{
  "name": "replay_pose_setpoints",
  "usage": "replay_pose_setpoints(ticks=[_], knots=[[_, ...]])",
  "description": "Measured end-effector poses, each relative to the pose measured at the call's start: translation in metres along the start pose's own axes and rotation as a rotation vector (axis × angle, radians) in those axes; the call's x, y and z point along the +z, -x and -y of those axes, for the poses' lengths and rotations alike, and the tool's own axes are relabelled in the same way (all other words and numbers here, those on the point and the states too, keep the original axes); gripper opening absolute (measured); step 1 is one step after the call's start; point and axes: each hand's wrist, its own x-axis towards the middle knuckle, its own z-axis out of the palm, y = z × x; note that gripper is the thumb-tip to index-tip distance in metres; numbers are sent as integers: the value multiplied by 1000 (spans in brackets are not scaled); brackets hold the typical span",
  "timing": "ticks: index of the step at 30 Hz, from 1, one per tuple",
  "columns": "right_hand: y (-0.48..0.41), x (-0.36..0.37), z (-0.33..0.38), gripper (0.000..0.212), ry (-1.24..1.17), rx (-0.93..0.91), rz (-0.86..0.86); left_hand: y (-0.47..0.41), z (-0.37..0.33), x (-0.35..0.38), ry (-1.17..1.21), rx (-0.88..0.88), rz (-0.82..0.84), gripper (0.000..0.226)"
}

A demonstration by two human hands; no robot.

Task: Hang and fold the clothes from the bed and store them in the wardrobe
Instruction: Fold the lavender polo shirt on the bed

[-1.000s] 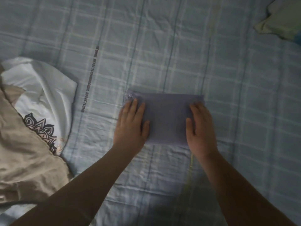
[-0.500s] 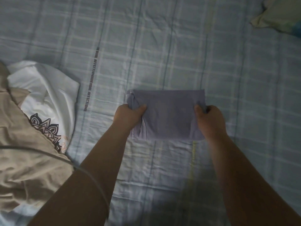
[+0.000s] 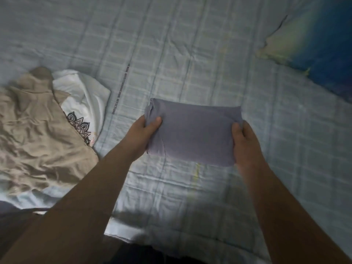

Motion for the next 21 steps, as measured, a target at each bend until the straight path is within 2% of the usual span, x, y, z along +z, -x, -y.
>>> replay_pose_setpoints(ticks=[1, 4, 5, 9, 13, 17, 21], knots=[[14, -12, 15, 19, -56, -5, 54, 17, -12, 4, 58, 1, 37, 56], [51, -43, 62, 50, -221, -32, 197, 67, -45, 12, 214, 52, 146, 57], [62, -50, 78, 54, -251, -47, 221, 84, -55, 14, 264, 71, 164, 56], [101, -57, 139, 42, -249, -136, 250, 145, -96, 14, 364, 160, 151, 49], [134, -32, 187, 28, -253, -226, 296, 202, -132, -13, 401, 255, 111, 44], [164, 24, 223, 28, -225, -316, 367, 261, -151, -69, 385, 287, 70, 44], [215, 115, 256, 21, -200, -416, 464, 344, -153, -150, 414, 381, -67, 46]])
